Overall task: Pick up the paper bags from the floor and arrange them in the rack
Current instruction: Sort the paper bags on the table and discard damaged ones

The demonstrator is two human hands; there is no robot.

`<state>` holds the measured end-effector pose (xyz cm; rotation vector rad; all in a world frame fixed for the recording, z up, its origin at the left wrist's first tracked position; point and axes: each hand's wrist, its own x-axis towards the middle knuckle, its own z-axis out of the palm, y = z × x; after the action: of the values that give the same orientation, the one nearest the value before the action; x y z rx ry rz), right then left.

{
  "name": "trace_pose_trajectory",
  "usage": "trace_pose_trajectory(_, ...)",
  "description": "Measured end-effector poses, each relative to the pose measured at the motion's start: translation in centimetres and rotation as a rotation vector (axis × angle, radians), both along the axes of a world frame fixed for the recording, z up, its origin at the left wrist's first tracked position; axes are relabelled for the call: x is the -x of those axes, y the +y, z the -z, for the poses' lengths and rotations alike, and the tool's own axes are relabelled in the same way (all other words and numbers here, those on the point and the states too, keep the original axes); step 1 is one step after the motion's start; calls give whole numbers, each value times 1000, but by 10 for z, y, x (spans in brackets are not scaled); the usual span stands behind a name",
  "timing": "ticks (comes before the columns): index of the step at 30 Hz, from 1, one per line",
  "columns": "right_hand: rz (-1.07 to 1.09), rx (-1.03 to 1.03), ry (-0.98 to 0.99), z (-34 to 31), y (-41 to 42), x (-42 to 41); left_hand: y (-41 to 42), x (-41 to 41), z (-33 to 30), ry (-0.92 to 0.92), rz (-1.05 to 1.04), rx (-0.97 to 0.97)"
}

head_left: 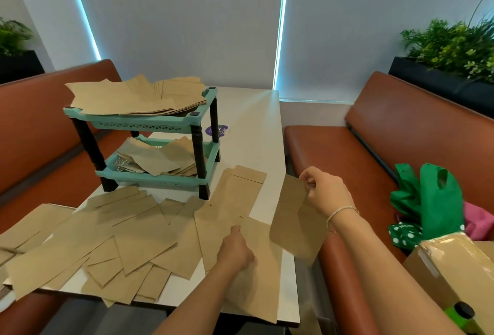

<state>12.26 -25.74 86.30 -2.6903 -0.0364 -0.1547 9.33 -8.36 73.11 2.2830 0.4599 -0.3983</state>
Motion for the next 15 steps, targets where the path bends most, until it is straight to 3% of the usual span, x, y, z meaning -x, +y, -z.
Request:
trace_pose_trajectory(4,-52,35,92,-5,-14,1,-5,-6,-18,-84,9,204)
trace_pose_trajectory(10,-91,-26,125,-9,-28,7,-25,-10,-44,-271,47,336)
trace_pose_trajectory(15,-98,-76,133,-8,-40,14,-45,-3,-52,-294,55,539)
